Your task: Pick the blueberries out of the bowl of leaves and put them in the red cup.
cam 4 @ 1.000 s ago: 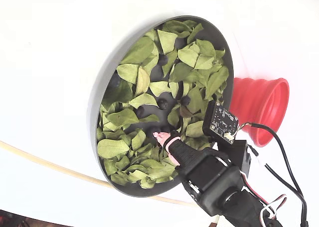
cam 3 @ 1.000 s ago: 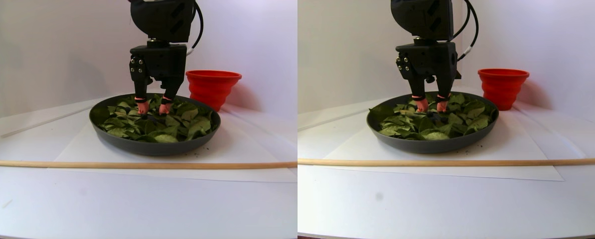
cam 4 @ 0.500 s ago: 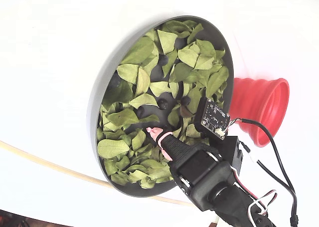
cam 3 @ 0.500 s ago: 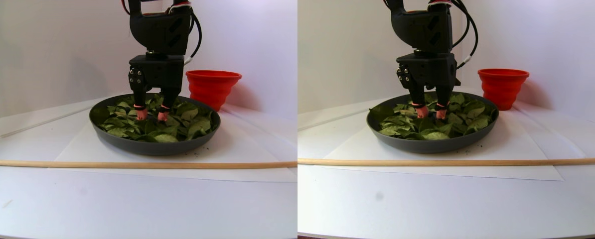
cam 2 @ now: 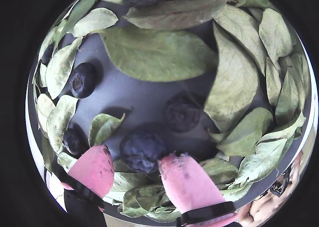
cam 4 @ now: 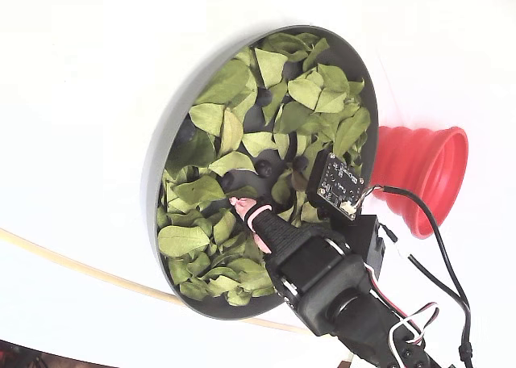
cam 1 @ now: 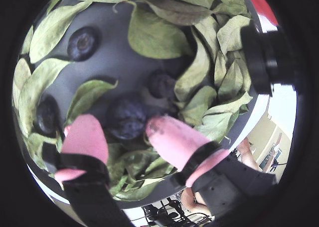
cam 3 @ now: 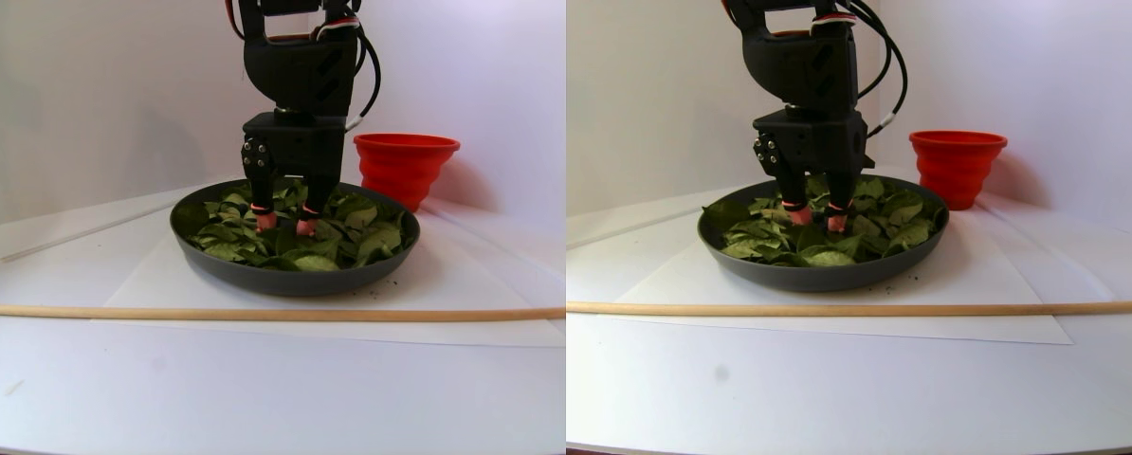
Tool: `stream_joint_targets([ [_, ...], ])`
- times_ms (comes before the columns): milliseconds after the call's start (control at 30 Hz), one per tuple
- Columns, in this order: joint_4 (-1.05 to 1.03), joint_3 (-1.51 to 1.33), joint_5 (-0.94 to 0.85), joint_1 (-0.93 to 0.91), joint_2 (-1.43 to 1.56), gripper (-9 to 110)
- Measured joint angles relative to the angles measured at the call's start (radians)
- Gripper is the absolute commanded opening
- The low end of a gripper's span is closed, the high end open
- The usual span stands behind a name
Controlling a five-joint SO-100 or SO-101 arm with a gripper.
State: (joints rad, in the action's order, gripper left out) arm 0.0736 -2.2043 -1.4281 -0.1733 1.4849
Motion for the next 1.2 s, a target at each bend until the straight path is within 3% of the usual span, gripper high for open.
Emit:
stream_joint_targets([
  [1200,0.067,0.002,-0.043,0.0,-0.052,13],
])
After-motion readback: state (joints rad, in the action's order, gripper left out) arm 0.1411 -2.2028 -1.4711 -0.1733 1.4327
